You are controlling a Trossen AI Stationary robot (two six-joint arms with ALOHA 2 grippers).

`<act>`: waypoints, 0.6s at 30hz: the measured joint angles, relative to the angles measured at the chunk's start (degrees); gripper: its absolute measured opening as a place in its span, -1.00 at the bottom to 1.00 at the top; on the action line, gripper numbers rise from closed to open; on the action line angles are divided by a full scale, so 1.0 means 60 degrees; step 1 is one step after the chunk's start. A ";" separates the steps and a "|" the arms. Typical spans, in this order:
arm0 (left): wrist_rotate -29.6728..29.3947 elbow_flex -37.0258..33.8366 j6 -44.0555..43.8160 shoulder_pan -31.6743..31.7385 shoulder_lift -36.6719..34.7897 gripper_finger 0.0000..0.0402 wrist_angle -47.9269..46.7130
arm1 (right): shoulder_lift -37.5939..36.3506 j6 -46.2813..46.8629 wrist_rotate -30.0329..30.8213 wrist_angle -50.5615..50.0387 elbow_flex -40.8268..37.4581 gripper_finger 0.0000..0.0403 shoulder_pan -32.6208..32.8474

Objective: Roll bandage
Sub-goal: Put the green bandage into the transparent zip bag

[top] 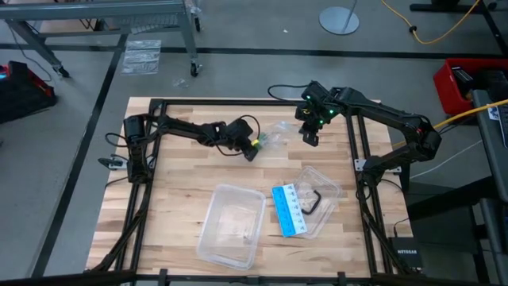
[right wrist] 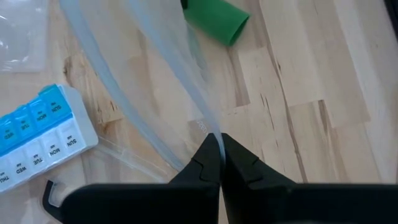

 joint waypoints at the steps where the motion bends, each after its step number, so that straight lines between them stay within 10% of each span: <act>1: 0.0014 -0.0001 0.0000 -0.0037 0.0001 -0.24 -0.0018 | -0.0003 0.0000 0.0000 0.0000 0.0000 -1.00 0.0000; 18: -0.0004 0.0025 -0.0280 -0.0504 0.0693 -0.24 0.0283 | -0.0003 0.0000 0.0000 -0.0011 0.0000 -1.00 0.0000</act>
